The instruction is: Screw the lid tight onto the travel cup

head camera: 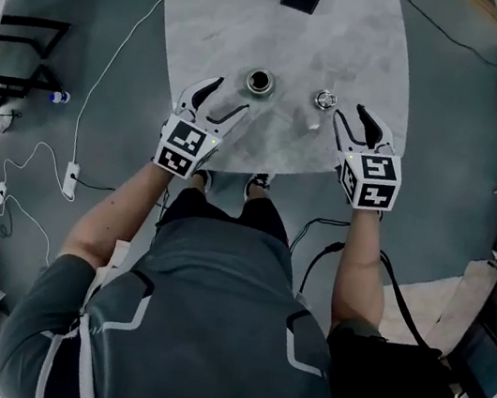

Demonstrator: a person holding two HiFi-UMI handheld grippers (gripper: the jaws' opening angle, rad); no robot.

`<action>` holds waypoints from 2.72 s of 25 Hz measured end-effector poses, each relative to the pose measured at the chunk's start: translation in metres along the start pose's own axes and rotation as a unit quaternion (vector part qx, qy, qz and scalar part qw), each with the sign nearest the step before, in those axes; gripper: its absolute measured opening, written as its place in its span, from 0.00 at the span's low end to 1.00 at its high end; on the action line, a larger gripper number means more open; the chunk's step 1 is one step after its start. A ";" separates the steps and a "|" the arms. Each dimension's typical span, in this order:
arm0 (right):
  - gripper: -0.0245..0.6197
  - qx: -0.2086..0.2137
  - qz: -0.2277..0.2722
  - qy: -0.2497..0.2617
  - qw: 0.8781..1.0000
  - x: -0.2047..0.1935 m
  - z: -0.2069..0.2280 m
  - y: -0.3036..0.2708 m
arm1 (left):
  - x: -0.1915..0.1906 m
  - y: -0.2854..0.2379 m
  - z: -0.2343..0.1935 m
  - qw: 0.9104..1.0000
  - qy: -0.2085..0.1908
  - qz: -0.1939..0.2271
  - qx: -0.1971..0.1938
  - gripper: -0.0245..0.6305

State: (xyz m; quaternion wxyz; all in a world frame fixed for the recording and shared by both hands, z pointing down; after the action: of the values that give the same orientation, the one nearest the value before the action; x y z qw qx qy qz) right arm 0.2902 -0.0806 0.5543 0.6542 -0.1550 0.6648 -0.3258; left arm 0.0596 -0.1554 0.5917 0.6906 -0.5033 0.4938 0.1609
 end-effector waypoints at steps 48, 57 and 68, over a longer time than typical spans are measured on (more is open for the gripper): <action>0.48 0.034 -0.063 -0.034 0.997 -0.086 0.028 -0.123 | -0.037 -0.115 0.023 0.999 -0.021 0.027 -0.027 0.61; 0.48 0.057 -0.032 -0.039 0.997 -0.036 -0.005 -0.078 | 0.000 -0.053 0.024 0.998 -0.018 0.028 -0.051 0.61; 0.48 0.111 0.062 0.009 0.992 0.087 -0.061 0.001 | 0.069 0.030 0.005 0.992 -0.095 0.031 -0.079 0.61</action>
State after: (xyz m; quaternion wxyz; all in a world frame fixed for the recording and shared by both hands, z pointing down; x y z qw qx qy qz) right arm 0.2227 -0.1211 0.4825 0.6803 -0.0370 0.6389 -0.3573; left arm 0.0723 -0.1567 0.5170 0.6872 -0.5229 0.4274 0.2676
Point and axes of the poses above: the fingertips, and each gripper's own axes: y backward along the fingers, z to its right, x out of its top, the point moved 3 cm from there along y, backward along the fingers, and after that the axes turned 5 degrees about x, right-handed, at the moved point
